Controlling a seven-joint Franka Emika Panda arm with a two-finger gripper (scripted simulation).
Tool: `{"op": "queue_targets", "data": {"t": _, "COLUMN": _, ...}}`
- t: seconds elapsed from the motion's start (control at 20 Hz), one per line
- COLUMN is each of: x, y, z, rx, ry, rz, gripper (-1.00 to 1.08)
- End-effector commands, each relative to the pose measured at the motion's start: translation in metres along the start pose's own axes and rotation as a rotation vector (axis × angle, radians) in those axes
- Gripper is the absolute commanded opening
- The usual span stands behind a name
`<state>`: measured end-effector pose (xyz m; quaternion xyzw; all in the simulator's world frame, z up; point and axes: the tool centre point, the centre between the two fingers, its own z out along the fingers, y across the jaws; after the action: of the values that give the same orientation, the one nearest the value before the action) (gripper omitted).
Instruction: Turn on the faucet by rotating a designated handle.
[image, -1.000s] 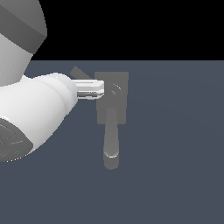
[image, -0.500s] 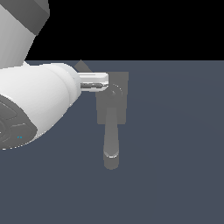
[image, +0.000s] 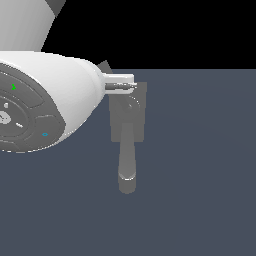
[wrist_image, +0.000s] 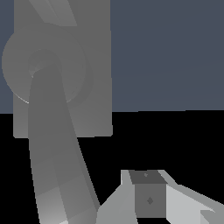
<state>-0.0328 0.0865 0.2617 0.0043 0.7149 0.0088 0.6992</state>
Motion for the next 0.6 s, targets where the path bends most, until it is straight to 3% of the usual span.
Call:
{"op": "queue_targets", "data": {"t": 0.0, "x": -0.015, "y": -0.01, "z": 0.002, "rx": 0.005, "ry": -0.017, "rz": 0.002, "gripper": -1.0}}
{"op": "queue_targets", "data": {"t": 0.3, "x": -0.031, "y": -0.026, "z": 0.002, "rx": 0.005, "ry": -0.022, "rz": 0.002, "gripper": -1.0}}
{"op": "queue_targets", "data": {"t": 0.4, "x": -0.02, "y": -0.024, "z": -0.001, "rx": 0.015, "ry": -0.03, "rz": 0.041, "gripper": -1.0}}
{"op": "queue_targets", "data": {"t": 0.55, "x": -0.023, "y": -0.034, "z": 0.0, "rx": 0.014, "ry": -0.029, "rz": 0.035, "gripper": -1.0}}
